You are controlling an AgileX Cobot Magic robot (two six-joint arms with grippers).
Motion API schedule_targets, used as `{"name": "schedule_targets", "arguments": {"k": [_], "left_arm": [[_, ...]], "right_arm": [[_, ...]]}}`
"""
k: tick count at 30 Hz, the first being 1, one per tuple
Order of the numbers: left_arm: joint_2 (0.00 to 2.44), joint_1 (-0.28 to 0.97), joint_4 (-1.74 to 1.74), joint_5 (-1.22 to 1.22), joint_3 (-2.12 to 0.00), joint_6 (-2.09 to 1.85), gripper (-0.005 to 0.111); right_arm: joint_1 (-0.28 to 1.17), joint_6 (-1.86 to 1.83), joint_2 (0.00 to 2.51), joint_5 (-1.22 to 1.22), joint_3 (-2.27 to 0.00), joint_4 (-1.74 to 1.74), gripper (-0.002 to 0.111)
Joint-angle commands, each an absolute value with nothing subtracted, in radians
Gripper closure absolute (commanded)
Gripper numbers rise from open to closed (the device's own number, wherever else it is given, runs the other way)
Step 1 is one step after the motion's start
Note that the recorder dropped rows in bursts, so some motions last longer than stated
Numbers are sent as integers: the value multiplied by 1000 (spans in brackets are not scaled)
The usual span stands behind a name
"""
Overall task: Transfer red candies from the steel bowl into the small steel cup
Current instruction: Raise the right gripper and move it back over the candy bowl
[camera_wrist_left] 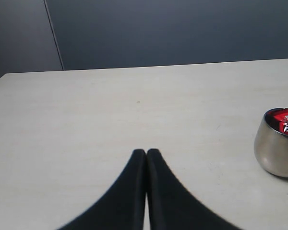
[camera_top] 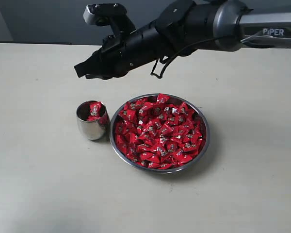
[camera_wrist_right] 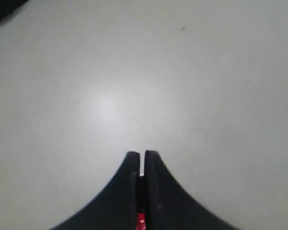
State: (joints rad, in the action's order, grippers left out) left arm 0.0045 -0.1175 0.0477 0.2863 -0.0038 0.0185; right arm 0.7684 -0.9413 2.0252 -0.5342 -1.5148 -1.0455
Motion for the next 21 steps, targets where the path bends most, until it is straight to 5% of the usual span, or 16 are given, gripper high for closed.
{"name": "schedule_targets", "arguments": {"k": [1,9,21], "left_arm": [[0,-118,46,285,0,20,106],[0,-118,46,285,0,20,106],[0,-118,46,285,0,20,106]], "right_arm": [[768,-769,1964,-507,-1520,-809,109],[756,-625,1876,-499,-1487,-603,109],[568,-616,1684,-407,-1152,-611,109]]}}
